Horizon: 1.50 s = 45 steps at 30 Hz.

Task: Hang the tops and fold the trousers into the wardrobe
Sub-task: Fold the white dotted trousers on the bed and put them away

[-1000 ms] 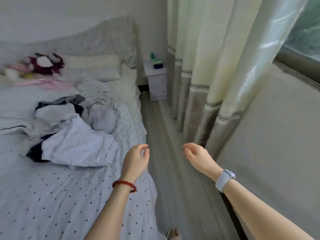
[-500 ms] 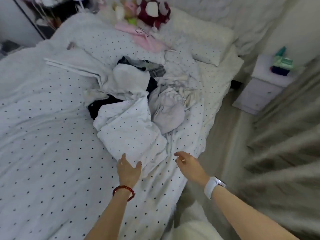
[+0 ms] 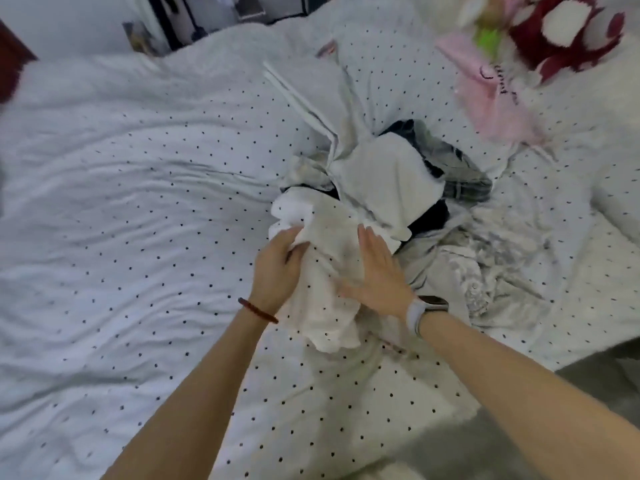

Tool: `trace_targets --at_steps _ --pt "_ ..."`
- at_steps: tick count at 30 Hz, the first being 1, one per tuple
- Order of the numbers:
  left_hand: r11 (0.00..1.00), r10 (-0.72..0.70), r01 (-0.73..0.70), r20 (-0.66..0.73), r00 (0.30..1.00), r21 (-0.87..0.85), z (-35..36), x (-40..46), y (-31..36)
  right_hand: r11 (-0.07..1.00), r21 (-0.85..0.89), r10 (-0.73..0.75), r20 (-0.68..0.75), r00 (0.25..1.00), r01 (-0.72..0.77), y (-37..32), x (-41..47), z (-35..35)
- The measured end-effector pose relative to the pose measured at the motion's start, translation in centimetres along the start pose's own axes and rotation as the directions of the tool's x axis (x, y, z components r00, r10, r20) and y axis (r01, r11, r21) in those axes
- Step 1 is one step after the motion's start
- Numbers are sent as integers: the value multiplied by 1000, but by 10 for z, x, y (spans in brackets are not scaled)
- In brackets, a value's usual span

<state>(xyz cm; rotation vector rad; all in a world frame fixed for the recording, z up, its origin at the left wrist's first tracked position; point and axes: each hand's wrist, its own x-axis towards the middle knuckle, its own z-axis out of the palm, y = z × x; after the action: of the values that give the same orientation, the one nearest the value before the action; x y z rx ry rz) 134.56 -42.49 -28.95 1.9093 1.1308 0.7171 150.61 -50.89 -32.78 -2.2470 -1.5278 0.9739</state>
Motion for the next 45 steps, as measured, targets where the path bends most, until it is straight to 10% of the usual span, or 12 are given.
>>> trace_targets --at_steps 7,13,17,20,23,26,28,35,41,45 --pt "994 93 -112 -564 821 1 -109 42 90 925 157 -298 -270 916 347 -128 36 -89" --pt "923 360 -344 -708 607 174 -204 47 144 621 174 -364 -800 477 765 -227 -9 -167" --pt "854 521 -400 -533 667 334 -213 21 106 693 161 -517 -569 640 702 -197 -30 -127" --pt "768 564 -386 -254 786 511 -206 -18 28 885 115 -460 67 885 451 -161 -53 -79" --pt "715 246 -302 177 953 631 -189 -75 -47 928 -156 -240 445 863 339 -128 -56 -29" --pt "738 -305 -136 506 807 661 -175 -121 -88 950 -215 -130 382 915 225 -120 -44 1" --pt "773 -429 -3 526 735 635 -167 -129 -96 956 -231 -91 352 932 181 -115 -32 14" --pt "806 -472 300 249 846 511 -132 -110 -120 910 -358 -120 262 958 212 -118 17 59" --pt "640 -542 179 274 795 747 -92 -118 -157 530 -744 -228 337 914 406 -119 86 96" --pt "617 -544 77 353 761 783 -85 -122 -163 767 -608 85 411 908 204 -84 105 107"
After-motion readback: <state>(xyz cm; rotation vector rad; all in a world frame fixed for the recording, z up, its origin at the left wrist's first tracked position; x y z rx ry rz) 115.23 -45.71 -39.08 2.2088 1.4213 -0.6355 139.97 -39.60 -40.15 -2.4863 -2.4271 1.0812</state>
